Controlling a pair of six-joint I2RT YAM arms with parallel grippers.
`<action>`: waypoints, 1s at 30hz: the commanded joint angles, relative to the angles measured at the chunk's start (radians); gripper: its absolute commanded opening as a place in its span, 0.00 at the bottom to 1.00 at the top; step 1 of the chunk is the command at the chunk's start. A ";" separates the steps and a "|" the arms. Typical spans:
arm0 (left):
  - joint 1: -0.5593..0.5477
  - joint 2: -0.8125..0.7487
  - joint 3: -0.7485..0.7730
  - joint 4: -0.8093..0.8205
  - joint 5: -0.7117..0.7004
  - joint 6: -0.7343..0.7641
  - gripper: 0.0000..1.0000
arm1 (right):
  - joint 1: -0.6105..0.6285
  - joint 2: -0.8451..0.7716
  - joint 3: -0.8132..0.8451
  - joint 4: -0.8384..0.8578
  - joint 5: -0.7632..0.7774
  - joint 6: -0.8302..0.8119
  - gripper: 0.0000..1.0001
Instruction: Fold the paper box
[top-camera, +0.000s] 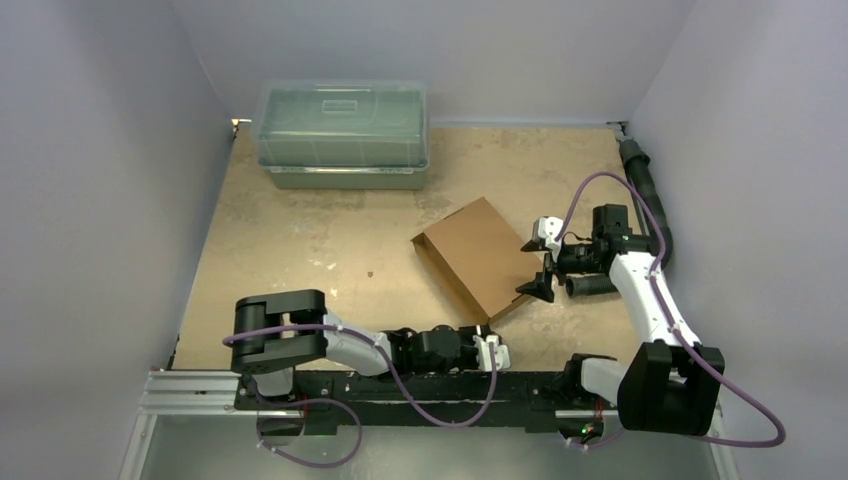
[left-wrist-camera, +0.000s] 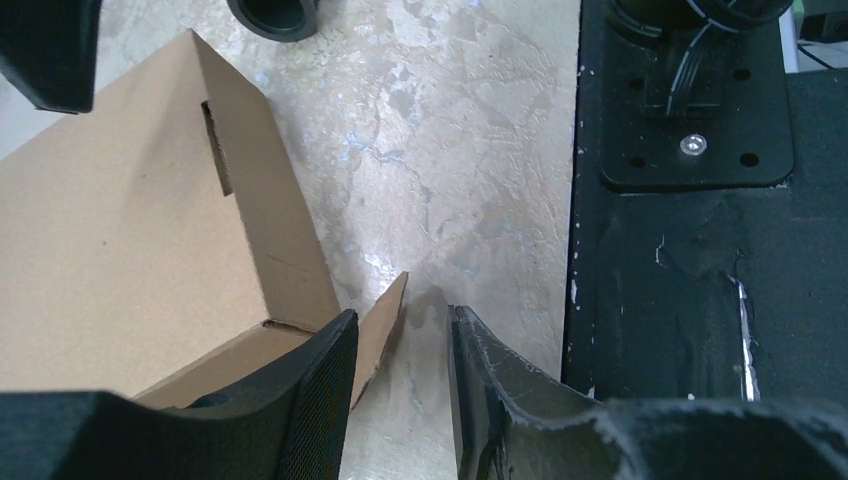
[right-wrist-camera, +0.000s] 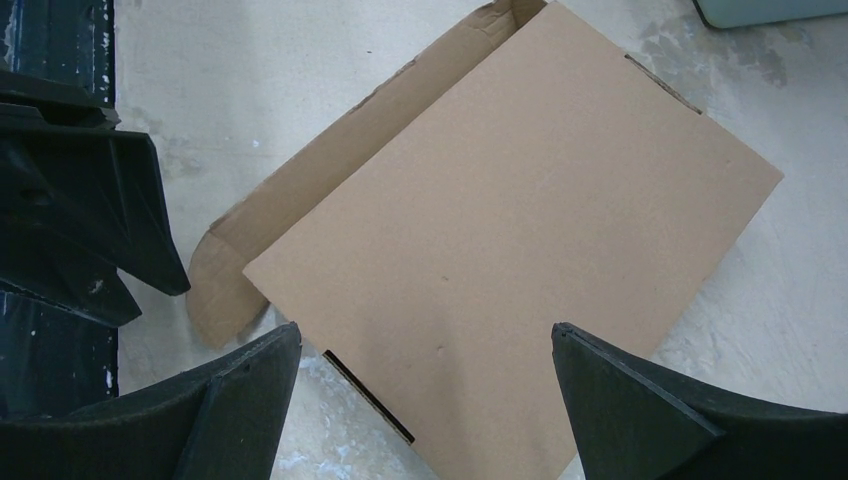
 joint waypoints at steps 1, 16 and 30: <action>0.004 0.015 0.018 0.009 0.028 0.002 0.37 | -0.004 0.005 0.037 -0.024 0.001 0.006 0.98; 0.007 0.060 0.041 0.003 -0.041 0.040 0.32 | -0.004 0.008 0.034 -0.030 -0.005 0.006 0.98; 0.008 0.078 0.059 -0.004 -0.090 0.067 0.18 | -0.004 0.017 0.036 -0.039 -0.012 0.006 0.98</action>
